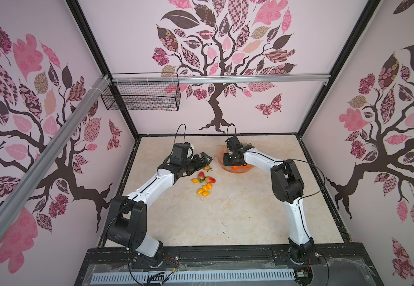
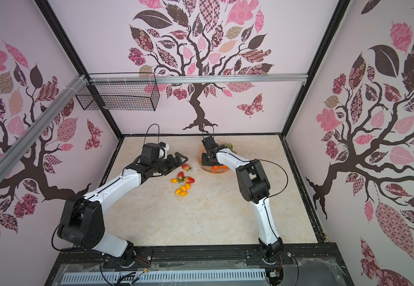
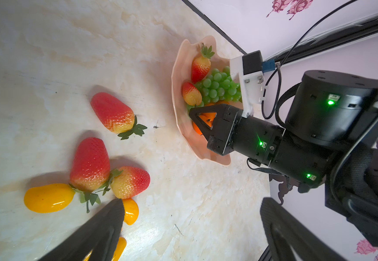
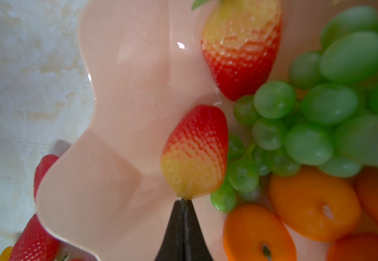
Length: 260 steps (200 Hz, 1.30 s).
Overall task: Arrange fruit in a fruit bowl
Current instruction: Place the fruit in the fruit bowl.
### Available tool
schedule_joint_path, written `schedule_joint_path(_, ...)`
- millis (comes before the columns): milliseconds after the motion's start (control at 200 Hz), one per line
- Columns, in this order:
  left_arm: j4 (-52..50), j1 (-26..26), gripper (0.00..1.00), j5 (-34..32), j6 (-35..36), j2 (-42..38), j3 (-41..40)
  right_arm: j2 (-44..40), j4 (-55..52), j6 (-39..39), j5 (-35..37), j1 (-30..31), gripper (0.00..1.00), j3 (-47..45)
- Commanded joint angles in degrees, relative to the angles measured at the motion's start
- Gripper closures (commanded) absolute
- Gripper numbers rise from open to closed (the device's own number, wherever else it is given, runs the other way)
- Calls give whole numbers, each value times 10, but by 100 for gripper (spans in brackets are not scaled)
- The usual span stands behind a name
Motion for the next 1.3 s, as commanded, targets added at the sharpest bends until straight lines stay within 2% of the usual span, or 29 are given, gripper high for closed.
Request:
schedule_joint_path(0, -7, 2, 2, -11, 7, -19, 2, 12, -12, -8, -8, -2, 91, 8)
schedule_joint_path(255, -20, 6, 2, -35, 14, -57, -19, -10, -20, -17, -8, -2, 80, 7)
schedule_joint_path(635, -51, 12, 2, -74, 34, -130, -61, -103, 1, -40, 1, -1, 64, -52)
schedule_joint_path(955, -90, 24, 2, -71, 40, -200, -111, -199, 52, -96, -19, 34, 63, -136)
schedule_joint_path(1295, -98, 51, 2, -43, 22, -259, -171, -198, 36, -150, -58, 100, 64, -140)
